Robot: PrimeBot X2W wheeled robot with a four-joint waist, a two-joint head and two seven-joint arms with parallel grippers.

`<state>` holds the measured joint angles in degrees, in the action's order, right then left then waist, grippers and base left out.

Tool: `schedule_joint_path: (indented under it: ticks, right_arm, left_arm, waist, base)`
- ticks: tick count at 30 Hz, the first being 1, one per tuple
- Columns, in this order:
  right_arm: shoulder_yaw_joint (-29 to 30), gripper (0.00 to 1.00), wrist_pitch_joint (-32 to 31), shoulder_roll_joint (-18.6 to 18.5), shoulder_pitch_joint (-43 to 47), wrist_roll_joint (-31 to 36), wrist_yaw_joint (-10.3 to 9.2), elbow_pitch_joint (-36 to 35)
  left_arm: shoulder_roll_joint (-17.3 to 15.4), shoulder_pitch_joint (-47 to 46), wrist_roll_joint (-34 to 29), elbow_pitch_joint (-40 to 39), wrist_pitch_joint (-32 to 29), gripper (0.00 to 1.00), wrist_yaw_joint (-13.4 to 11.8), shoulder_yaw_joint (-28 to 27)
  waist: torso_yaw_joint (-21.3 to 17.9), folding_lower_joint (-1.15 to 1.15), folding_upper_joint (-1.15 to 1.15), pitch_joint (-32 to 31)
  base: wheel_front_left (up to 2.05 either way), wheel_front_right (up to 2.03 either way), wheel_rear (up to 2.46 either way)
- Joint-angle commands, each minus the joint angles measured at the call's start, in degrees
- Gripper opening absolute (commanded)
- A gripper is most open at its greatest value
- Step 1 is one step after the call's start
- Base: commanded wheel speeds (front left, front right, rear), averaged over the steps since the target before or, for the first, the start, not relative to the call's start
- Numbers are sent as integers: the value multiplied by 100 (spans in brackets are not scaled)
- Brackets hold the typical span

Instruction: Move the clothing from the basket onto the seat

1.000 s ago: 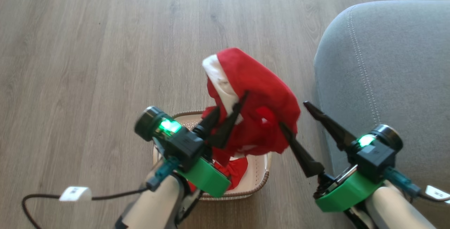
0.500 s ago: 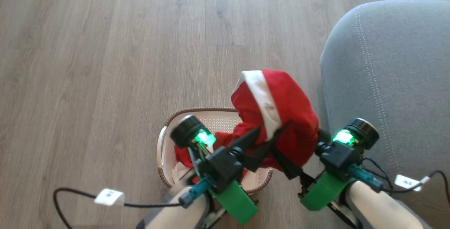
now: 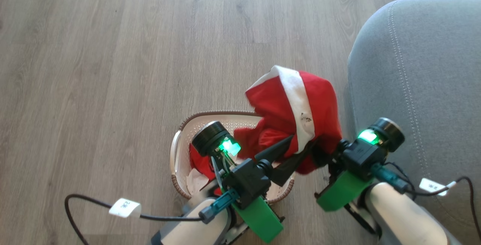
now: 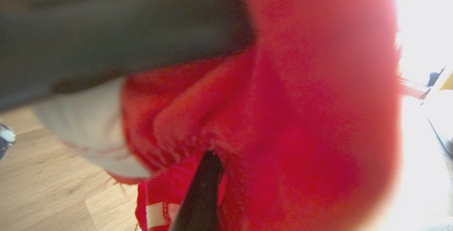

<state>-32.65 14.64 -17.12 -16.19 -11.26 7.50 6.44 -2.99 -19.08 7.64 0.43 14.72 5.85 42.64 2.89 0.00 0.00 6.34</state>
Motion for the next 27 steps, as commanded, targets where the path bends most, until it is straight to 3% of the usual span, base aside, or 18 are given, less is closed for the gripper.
schedule_joint_path:
  ticks: [1, 14, 27]
  right_arm:
    - [95, 0, 36, 81, -118, -34, -1, -186]
    - [1297, 0, 36, 523, 108, 90, -1, -562]
    - [1482, 0, 36, 687, 192, 19, -1, -727]
  left_arm:
    - [12, -248, 11, -228, 28, 0, -36, -184]
    - [12, -90, -224, -65, 28, 0, -107, -479]
    - [-1, 23, -566, 645, 28, 0, -110, -499]
  waist:
    - [3, 0, 0, 3]
    - [45, 0, 0, -93]
    - [60, 0, 0, -156]
  base:
    - [0, 0, 0]
    - [0, 0, 0]
    - [0, 0, 0]
